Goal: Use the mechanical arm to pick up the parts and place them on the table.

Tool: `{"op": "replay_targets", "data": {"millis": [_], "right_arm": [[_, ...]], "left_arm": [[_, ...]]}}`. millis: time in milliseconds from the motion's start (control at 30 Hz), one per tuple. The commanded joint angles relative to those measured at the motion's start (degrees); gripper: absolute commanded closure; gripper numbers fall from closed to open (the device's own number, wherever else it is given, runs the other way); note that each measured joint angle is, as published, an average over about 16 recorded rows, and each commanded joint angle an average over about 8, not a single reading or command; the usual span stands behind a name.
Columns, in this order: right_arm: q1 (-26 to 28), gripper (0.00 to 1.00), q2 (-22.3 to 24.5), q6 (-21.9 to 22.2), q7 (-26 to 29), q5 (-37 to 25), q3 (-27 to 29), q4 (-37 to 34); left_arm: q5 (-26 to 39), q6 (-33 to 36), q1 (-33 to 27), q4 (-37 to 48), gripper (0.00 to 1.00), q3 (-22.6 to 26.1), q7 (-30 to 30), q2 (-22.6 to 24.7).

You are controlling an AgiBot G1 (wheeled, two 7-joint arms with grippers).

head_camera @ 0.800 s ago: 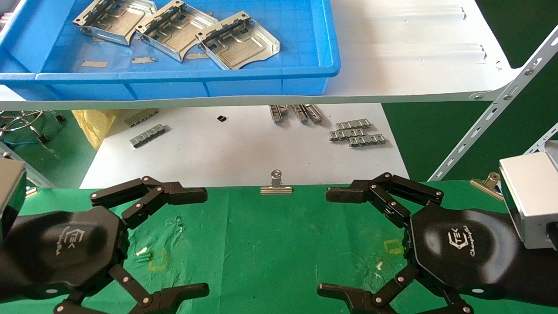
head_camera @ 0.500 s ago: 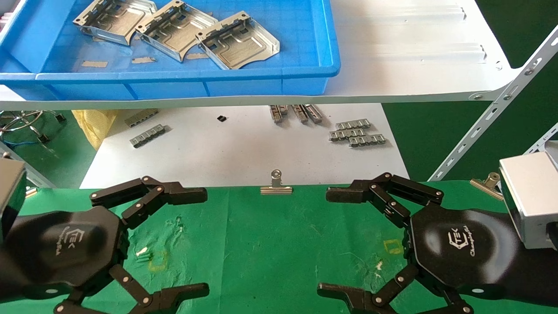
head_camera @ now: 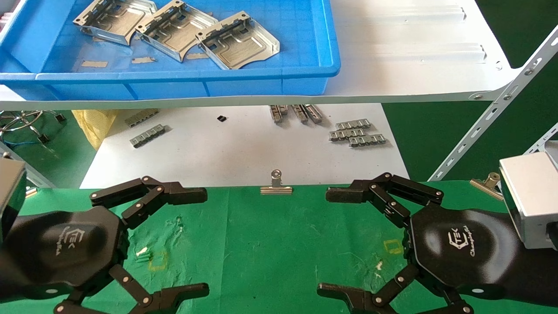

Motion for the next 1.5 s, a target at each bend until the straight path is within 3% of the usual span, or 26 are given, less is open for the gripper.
{"op": "replay_targets", "data": {"millis": [33, 1000, 1033, 1267, 1300, 1500], "right_arm": [[0.0, 0.00, 0.0, 0.0, 0.0, 0.0, 0.0, 0.0], [0.0, 0.02, 0.0, 0.0, 0.0, 0.0, 0.0, 0.0], [0.0, 0.10, 0.0, 0.0, 0.0, 0.0, 0.0, 0.0], [0.0, 0.96, 0.0, 0.0, 0.0, 0.0, 0.0, 0.0], [0.0, 1.00, 0.0, 0.0, 0.0, 0.0, 0.0, 0.0], [0.0, 1.00, 0.0, 0.0, 0.0, 0.0, 0.0, 0.0]], "left_arm": [[0.0, 0.0, 0.0, 0.0, 0.00, 0.0, 0.0, 0.0], [0.0, 0.0, 0.0, 0.0, 0.00, 0.0, 0.0, 0.0], [0.0, 0.0, 0.0, 0.0, 0.00, 0.0, 0.0, 0.0], [0.0, 0.0, 0.0, 0.0, 0.00, 0.0, 0.0, 0.0], [0.0, 0.0, 0.0, 0.0, 0.00, 0.0, 0.0, 0.0], [0.0, 0.0, 0.0, 0.0, 0.00, 0.0, 0.0, 0.0]]}}
